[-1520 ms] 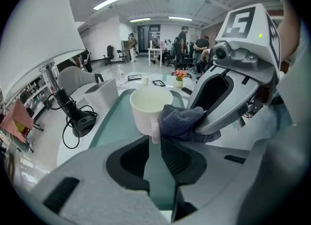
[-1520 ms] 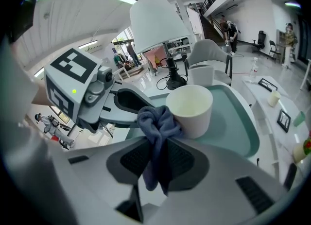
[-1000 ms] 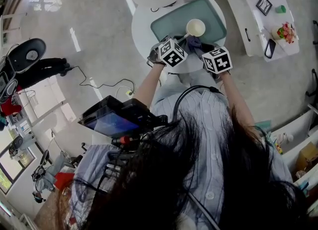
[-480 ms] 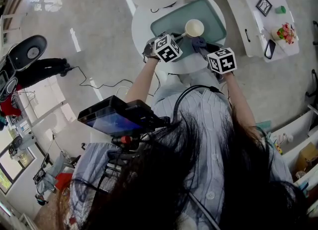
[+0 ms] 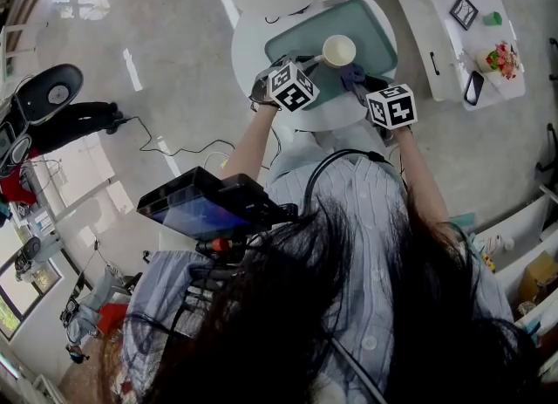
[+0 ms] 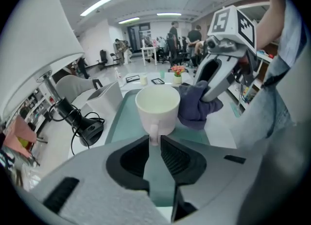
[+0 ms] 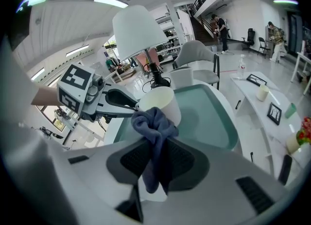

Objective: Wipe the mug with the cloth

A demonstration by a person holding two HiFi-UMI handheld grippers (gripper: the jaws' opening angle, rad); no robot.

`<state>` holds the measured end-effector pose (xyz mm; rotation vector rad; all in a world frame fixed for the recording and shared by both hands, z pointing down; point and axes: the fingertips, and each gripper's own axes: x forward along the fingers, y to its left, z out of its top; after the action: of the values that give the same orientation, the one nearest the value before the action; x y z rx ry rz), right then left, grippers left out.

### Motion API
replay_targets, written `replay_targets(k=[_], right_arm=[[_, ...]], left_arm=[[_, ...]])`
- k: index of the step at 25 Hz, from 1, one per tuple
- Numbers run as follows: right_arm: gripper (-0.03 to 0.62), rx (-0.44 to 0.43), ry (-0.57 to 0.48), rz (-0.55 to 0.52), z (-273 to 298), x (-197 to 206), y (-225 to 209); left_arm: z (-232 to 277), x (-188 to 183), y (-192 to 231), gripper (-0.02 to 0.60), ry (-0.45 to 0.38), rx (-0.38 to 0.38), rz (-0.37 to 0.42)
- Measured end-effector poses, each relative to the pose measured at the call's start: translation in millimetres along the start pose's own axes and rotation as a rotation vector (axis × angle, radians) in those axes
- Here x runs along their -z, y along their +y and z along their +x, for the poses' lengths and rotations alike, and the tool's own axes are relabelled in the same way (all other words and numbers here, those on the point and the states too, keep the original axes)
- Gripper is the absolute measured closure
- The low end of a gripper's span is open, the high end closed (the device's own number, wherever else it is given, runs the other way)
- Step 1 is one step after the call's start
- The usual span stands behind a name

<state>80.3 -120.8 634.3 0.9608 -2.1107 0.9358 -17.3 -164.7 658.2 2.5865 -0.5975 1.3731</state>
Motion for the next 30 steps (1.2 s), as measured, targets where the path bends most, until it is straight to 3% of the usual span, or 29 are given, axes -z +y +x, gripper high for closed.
replay_targets(k=[4,9,13,24,30], right_arm=[[0.487,0.000,0.001,0.009,0,2,-3],[0.487,0.000,0.001,0.013,2,0,-3],[0.487,0.001,-0.001,0.012,1,-1,0],[0.487,0.024,0.003,0.010,-5,-5,-27],[0.487,0.047,-0.017,0.018,-9,-16,-40]], left_arm=[[0,-9,-2,0.515,-0.049,-0.067,-0.176],[3,-10,6,0.515,-0.006,-0.129,-0.155],[4,-7,7,0.518,0.034,-0.105,-0.043],[9,-5,8,0.518,0.098,0.086,0.270],[9,-4,12,0.518,0.143,0.132,0.437]])
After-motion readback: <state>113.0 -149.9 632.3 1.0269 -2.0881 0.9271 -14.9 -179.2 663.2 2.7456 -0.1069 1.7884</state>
